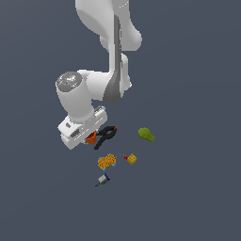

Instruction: Pick up a designated object from a clutter of objects.

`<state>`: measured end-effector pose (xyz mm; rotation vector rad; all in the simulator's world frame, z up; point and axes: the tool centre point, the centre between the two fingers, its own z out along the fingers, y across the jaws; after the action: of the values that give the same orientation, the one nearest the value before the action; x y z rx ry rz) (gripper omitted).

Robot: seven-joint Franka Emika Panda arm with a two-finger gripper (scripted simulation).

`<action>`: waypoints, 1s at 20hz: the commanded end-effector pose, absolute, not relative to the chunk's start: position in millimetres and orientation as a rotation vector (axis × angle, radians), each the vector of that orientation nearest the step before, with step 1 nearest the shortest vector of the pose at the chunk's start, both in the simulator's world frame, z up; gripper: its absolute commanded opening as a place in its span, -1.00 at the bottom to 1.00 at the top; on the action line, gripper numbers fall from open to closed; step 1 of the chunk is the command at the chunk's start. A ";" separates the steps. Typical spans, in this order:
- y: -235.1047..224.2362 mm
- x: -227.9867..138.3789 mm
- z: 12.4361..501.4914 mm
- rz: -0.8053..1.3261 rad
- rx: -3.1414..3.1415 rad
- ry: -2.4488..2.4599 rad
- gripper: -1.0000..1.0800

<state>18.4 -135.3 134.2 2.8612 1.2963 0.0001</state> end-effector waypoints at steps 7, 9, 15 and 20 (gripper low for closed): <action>-101.1 -0.3 219.7 0.000 2.860 1.297 -1.00; -92.7 -4.7 240.9 -0.001 2.859 1.297 -1.00; -70.7 -15.8 297.5 -0.001 2.859 1.297 -1.00; -56.3 -21.9 333.4 -0.001 2.859 1.298 -1.00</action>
<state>-19.8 -60.4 322.9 2.8587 1.2979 -0.0003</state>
